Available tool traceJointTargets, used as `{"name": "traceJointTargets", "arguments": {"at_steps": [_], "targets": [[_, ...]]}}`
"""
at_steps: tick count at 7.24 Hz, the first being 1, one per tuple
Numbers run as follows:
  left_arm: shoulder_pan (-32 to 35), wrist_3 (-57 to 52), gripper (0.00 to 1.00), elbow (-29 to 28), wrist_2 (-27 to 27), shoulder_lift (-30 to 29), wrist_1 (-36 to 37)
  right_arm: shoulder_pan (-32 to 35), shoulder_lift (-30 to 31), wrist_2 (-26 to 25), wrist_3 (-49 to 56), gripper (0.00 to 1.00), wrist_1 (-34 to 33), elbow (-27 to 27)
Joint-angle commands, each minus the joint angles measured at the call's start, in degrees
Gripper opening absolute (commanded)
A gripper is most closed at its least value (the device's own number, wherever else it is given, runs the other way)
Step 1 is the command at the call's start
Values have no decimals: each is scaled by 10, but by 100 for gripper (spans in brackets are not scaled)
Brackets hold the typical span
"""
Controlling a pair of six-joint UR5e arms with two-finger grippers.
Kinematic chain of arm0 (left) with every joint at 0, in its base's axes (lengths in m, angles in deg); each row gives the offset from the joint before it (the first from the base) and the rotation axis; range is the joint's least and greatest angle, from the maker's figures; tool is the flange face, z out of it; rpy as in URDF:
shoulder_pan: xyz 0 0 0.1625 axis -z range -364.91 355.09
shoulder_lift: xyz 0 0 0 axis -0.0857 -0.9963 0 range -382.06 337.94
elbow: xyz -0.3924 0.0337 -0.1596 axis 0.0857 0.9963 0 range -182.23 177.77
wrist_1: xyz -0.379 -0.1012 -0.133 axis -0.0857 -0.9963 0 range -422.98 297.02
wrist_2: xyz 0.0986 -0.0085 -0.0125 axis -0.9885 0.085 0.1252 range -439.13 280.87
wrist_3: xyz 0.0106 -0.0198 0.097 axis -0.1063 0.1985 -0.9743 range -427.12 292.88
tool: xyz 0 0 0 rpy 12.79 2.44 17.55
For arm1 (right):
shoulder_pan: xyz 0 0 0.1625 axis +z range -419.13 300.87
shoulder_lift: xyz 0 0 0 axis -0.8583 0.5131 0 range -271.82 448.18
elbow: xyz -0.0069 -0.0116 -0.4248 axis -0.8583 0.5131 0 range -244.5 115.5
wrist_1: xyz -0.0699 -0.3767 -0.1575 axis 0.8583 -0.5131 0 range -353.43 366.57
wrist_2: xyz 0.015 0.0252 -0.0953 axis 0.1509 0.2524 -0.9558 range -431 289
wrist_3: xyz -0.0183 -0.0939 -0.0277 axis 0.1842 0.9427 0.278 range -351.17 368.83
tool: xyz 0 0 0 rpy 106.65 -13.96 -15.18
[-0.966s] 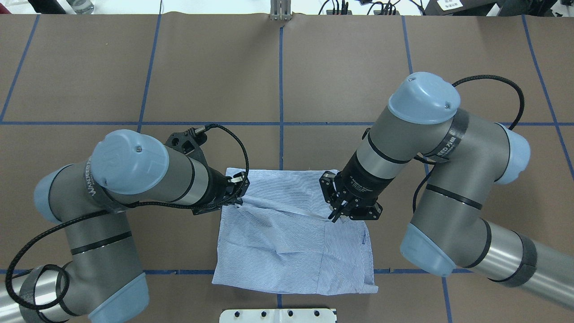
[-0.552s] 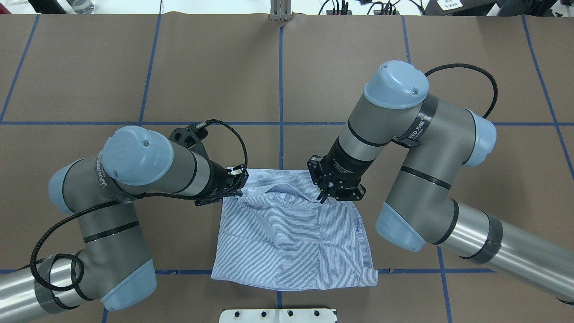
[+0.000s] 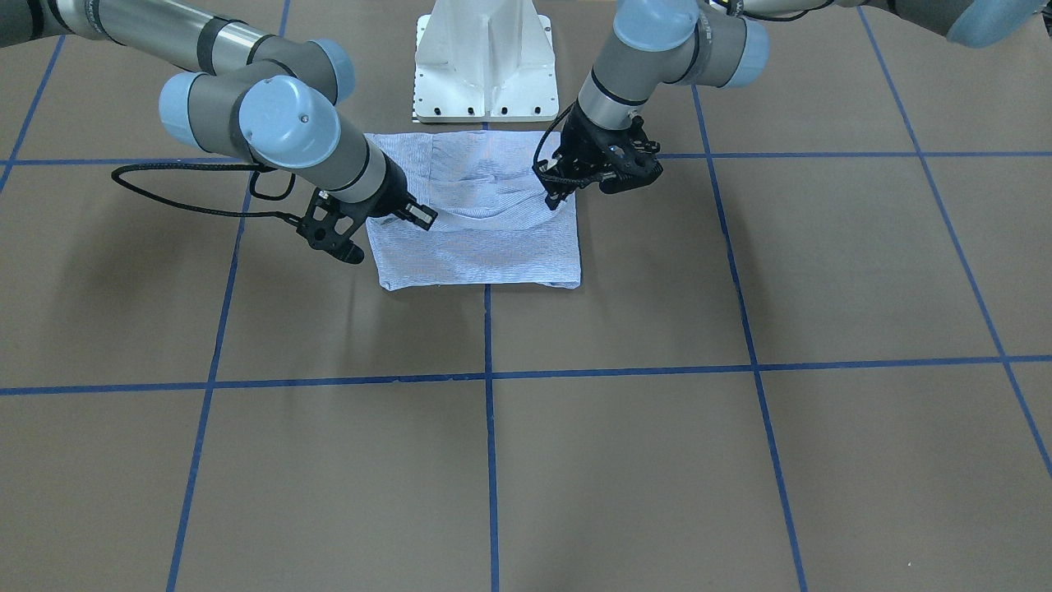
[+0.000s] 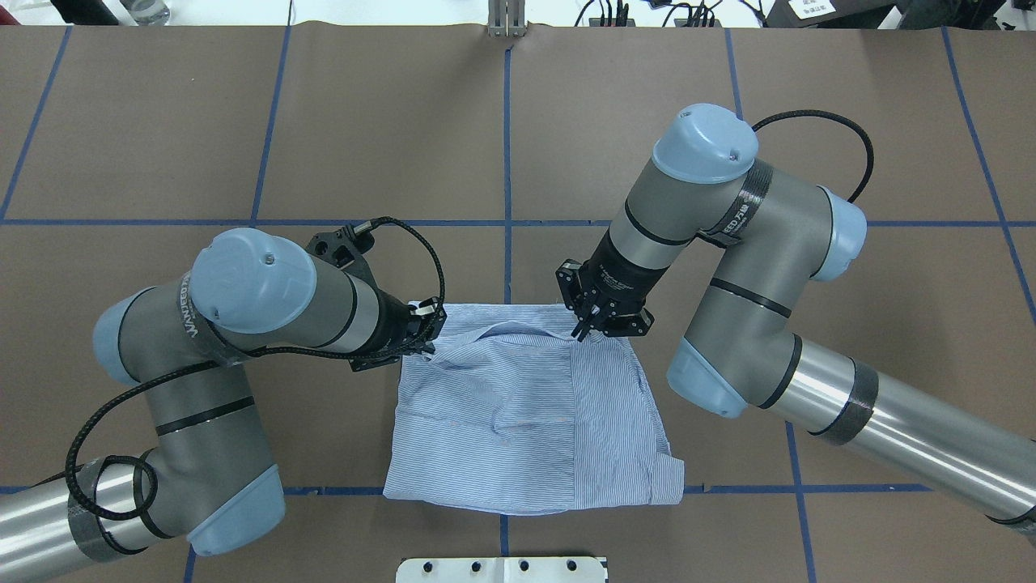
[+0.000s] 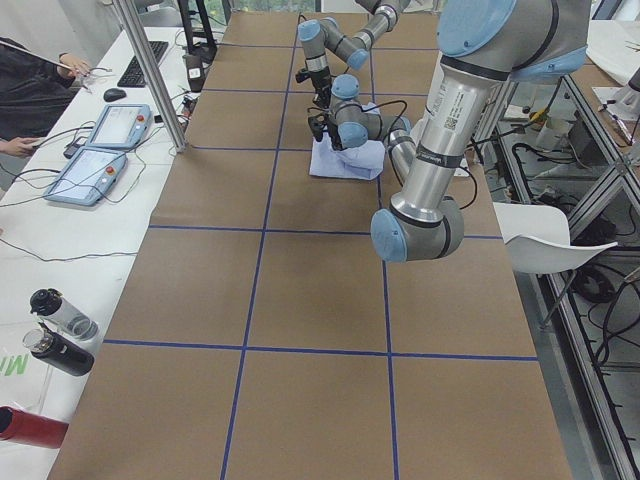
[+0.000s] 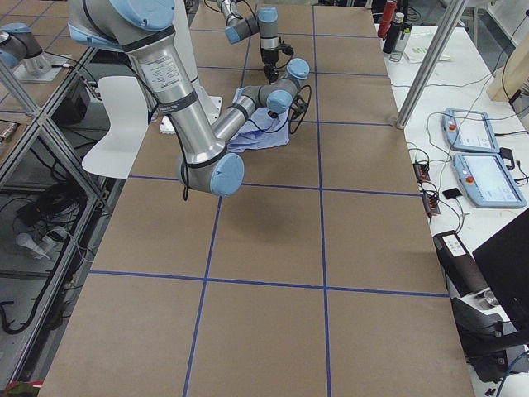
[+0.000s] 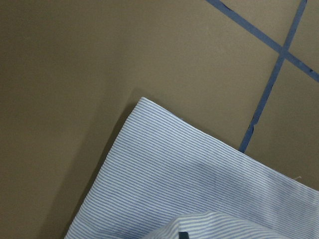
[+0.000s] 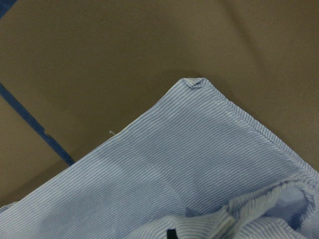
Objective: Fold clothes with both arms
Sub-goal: 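Lay the edge down on the far half and open both grippers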
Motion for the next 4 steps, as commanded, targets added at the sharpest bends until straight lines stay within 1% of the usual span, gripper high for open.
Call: {"name": "traceJointTargets", "arguments": {"at_steps": [1, 2, 3, 4], "targets": [[-1, 1, 0, -9, 0, -1, 0, 0, -3, 1, 16, 38, 2, 16], [0, 1, 10, -9, 0, -1, 0, -1, -11, -4, 15, 99, 3, 17], [-1, 1, 74, -8, 0, -1, 2, -1, -12, -7, 16, 100, 10, 17], [0, 1, 95, -4, -1, -1, 2, 0, -10, -7, 14, 100, 30, 17]]}}
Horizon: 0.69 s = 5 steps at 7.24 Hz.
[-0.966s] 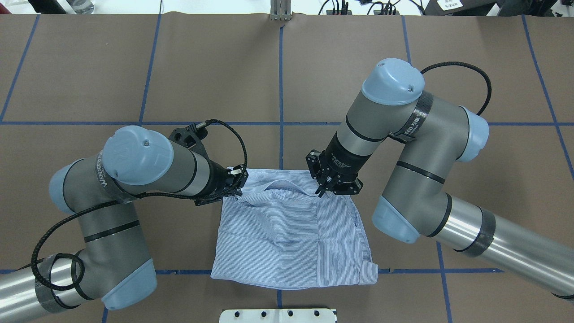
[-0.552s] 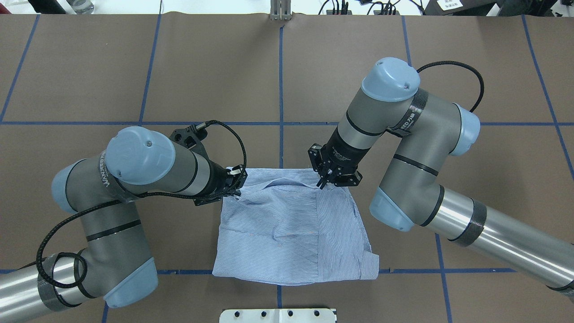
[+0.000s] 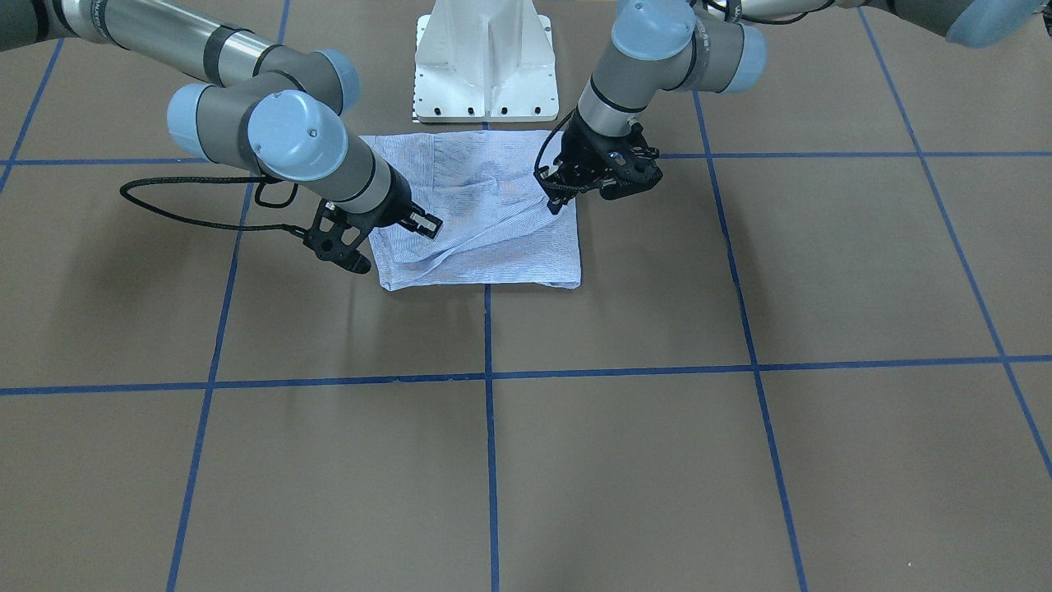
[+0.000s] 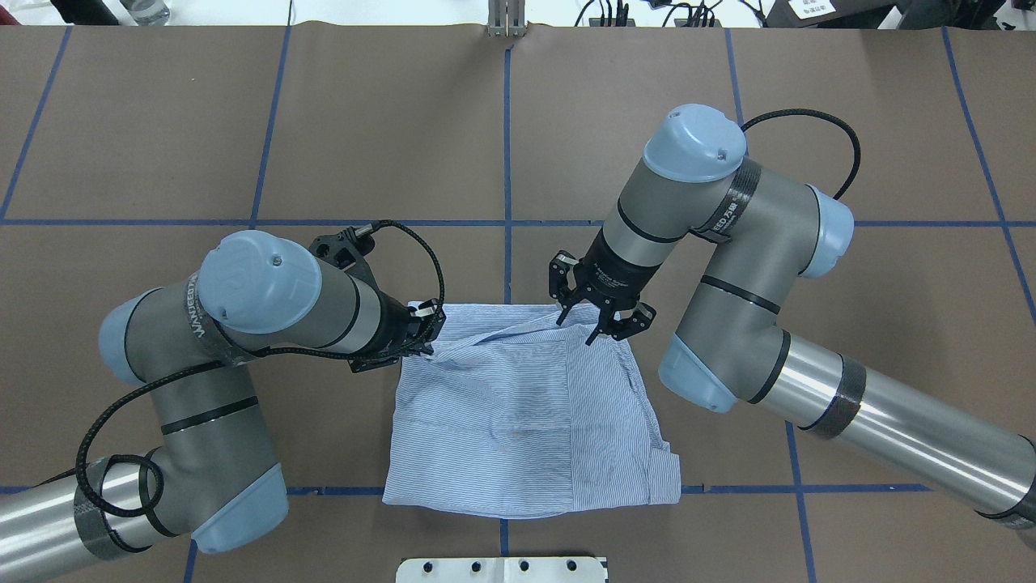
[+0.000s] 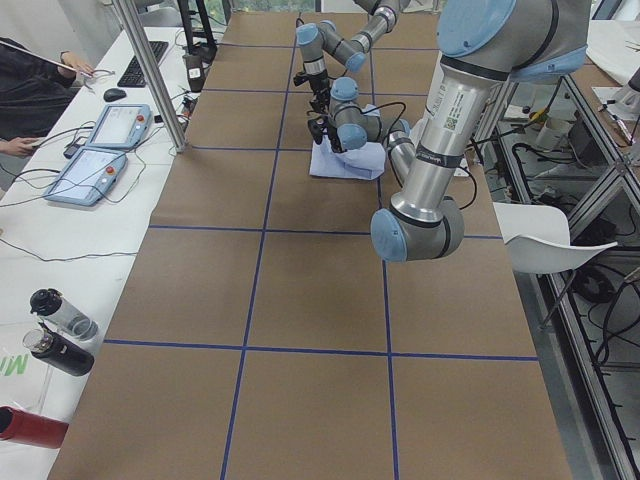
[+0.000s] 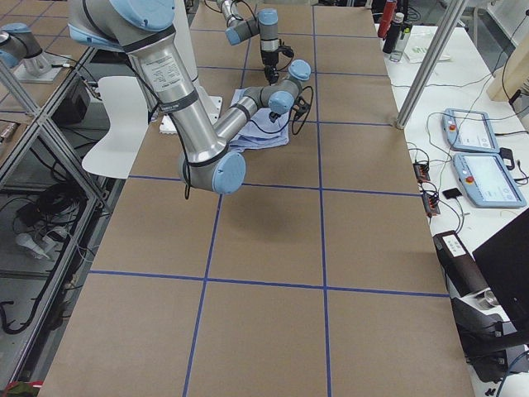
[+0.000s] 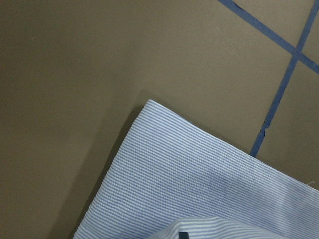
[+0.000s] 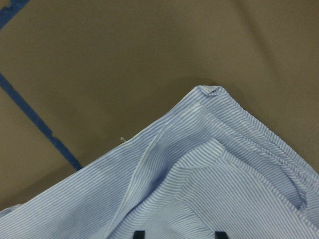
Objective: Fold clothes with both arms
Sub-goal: 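Lay the edge down on the far half and open both grippers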
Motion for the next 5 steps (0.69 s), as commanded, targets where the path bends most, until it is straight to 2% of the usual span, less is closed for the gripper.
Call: {"name": "traceJointTargets", "arguments": {"at_steps": [1, 3, 5], "targets": [[16, -1, 99, 3, -1, 1, 1, 6, 0, -2, -3, 100, 24, 0], [49, -9, 99, -1, 1, 6, 10, 5, -1, -23, -4, 100, 24, -10], [57, -52, 99, 4, 2, 7, 47, 5, 8, -76, 11, 100, 22, -41]]}}
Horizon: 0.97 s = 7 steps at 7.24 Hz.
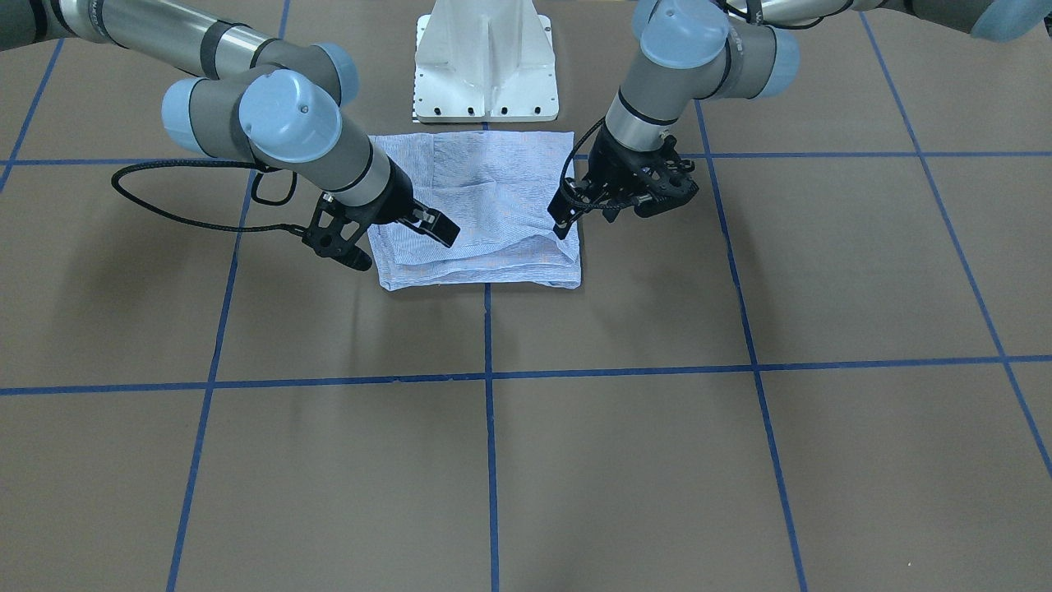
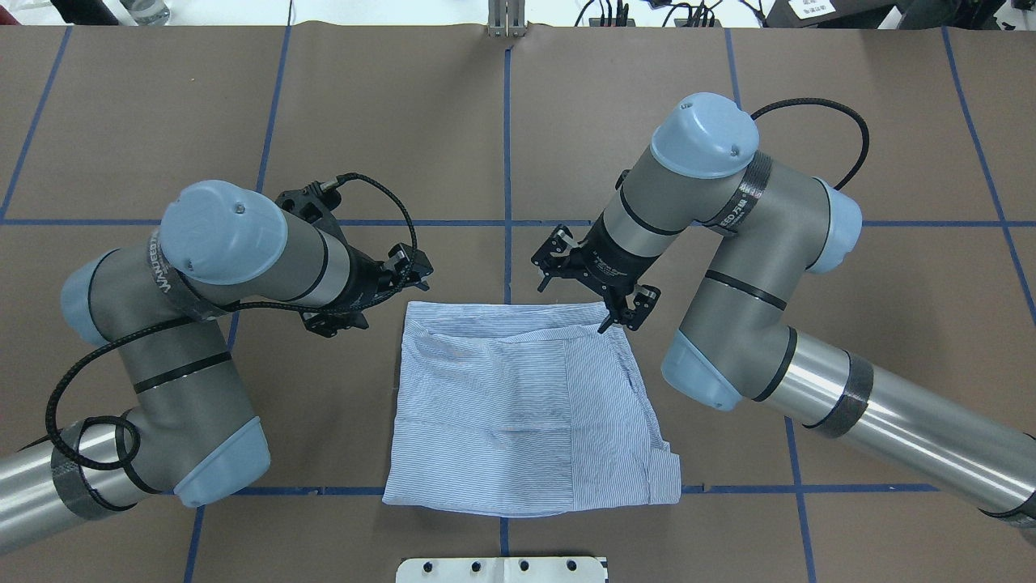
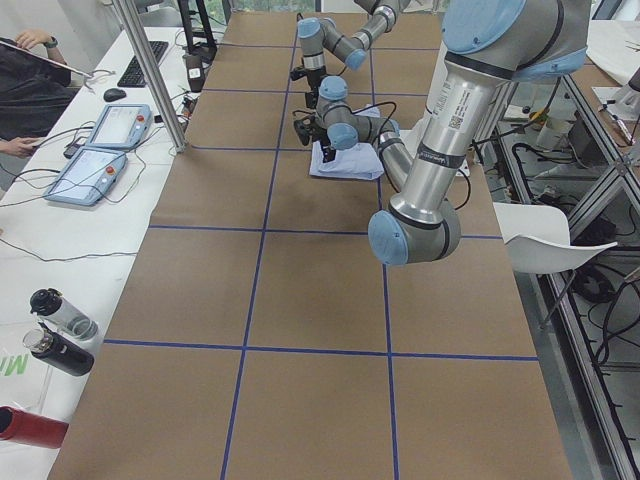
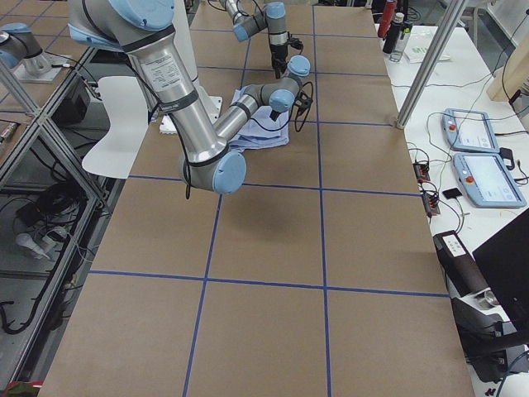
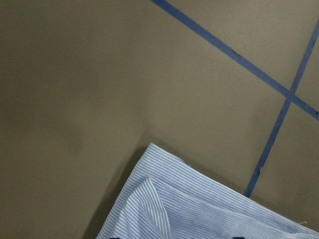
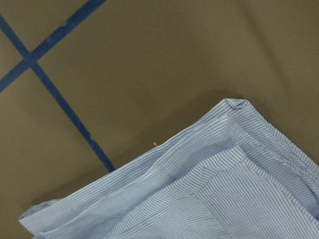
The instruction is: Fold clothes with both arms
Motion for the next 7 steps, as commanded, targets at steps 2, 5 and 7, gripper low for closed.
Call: {"name": "traceJointTargets", "arguments": {"at_steps": [2, 5, 7], "targets": [[-1, -42, 98, 7, 2, -7, 33, 18, 19, -42, 74, 100, -3, -17], [-52, -35, 61, 1, 1, -29, 23, 31, 30, -42, 109, 100, -3, -17], [-82, -41, 20, 5, -5, -24, 23, 41, 32, -40, 111, 100, -3, -17]]}}
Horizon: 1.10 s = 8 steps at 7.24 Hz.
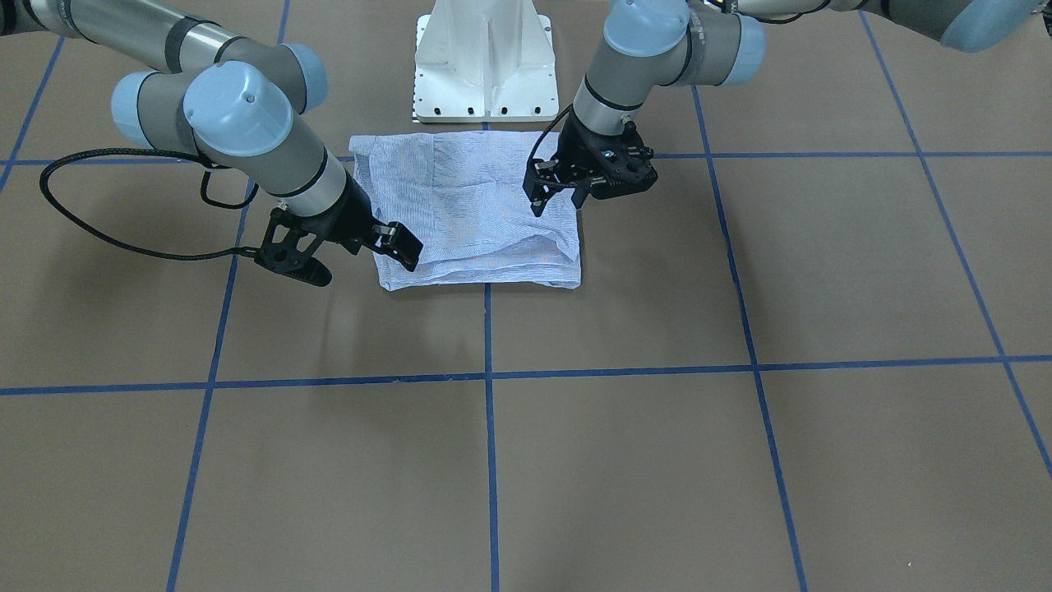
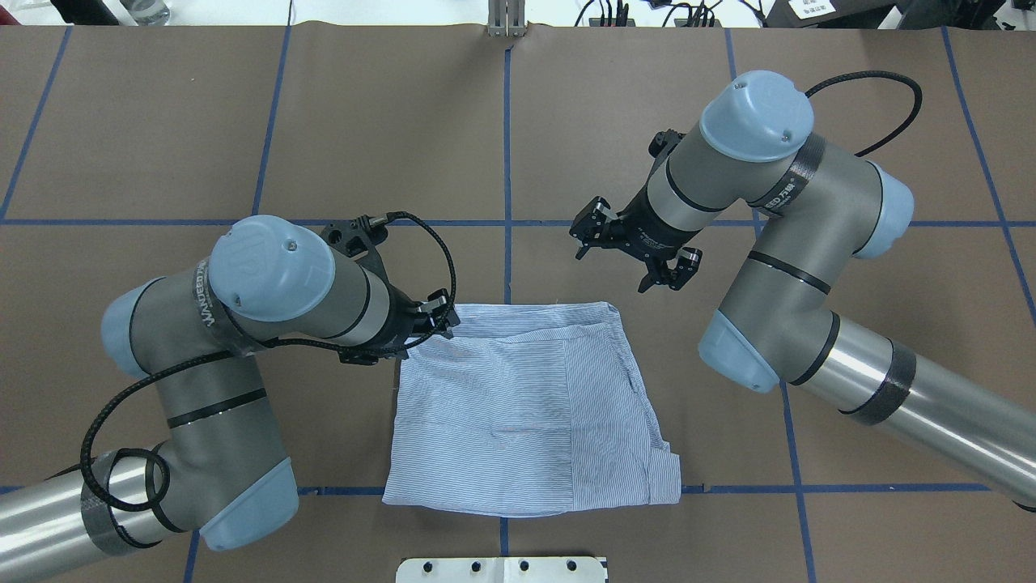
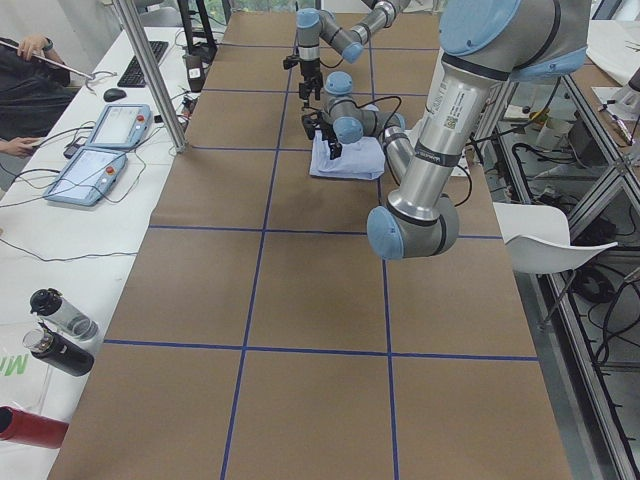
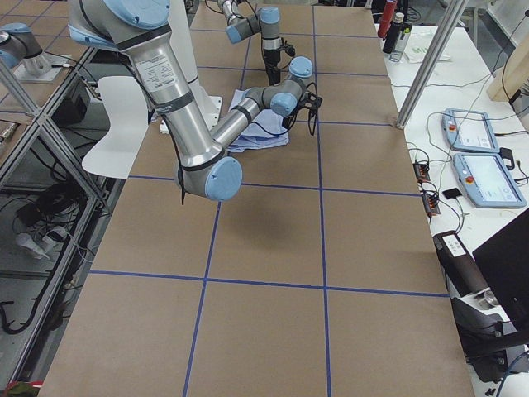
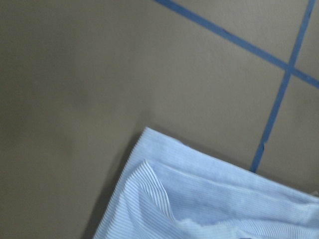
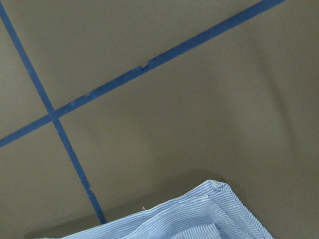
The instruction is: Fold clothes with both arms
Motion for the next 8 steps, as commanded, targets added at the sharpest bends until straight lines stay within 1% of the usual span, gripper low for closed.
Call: {"name": "traceJointTargets", "arguments": {"at_steps": [1, 2, 3, 4, 5, 6, 7, 8], "targets": [[-44, -4, 6, -9, -5, 0, 2, 6, 1, 0, 9, 100, 0, 1], [-45, -5, 0, -19, -10, -1, 0, 6, 1, -1, 10, 100, 0, 1], [-45, -5, 0, -50, -41, -11, -4, 8, 0, 0, 10, 100, 0, 2], [-44, -5, 0, -71, -44, -27, -3, 13, 0, 2, 10, 100, 0, 2], [-43, -5, 0, -71, -45, -27, -4, 14, 0, 4, 10, 100, 0, 2], [-43, -5, 0, -72, -45, -28, -21, 20, 1, 5, 10, 100, -1, 2], [-38, -5, 0, -78, -57, -28, -42, 27, 7, 8, 10, 100, -1, -1], [-23, -11, 0, -95, -60, -28, -57, 28, 13, 8, 11, 100, -1, -5]]}}
